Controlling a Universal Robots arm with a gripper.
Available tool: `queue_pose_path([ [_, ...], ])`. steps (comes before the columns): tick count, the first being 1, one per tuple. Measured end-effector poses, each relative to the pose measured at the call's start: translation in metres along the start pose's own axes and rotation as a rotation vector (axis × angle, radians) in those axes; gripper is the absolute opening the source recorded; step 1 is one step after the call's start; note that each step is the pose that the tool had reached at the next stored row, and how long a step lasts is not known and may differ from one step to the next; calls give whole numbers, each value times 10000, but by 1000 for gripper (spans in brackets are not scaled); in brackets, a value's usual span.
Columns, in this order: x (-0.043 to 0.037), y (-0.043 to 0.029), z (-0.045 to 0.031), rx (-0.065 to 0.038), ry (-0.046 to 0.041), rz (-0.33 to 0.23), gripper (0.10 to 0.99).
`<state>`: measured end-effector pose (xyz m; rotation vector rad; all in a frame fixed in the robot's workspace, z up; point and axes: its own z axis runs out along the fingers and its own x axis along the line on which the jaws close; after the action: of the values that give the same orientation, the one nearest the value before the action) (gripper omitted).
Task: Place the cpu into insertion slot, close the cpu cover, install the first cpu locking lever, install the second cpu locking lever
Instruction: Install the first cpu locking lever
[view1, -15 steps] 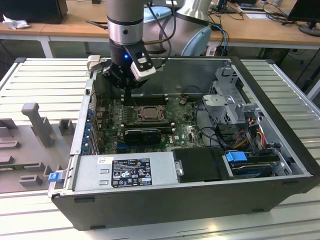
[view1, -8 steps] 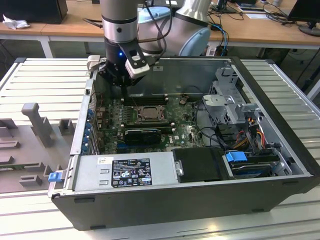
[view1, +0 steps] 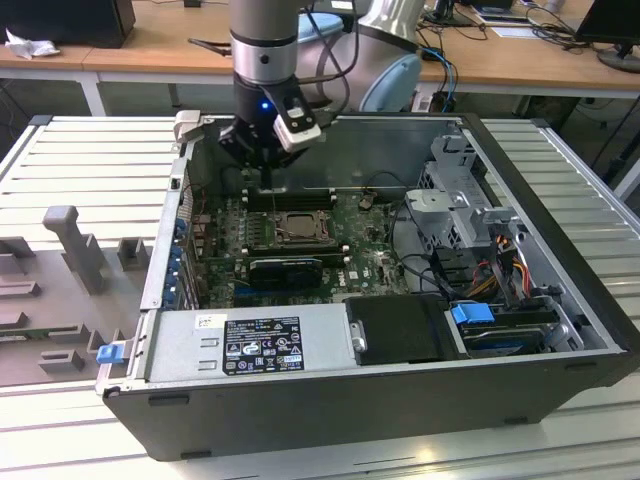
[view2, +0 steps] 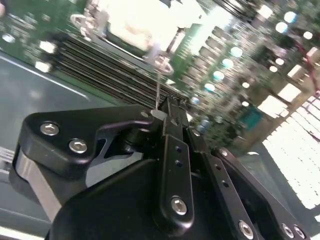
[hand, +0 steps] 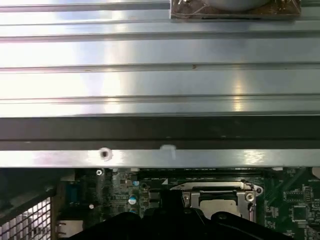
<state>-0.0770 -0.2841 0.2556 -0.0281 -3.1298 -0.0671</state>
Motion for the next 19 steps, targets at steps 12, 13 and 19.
queue_pose_path([
  [12,-357,0,118,-24,-127,-33,106],
  [13,-357,0,123,-25,-168,-69,106],
  [19,-359,-1,210,-40,-242,-202,106],
])
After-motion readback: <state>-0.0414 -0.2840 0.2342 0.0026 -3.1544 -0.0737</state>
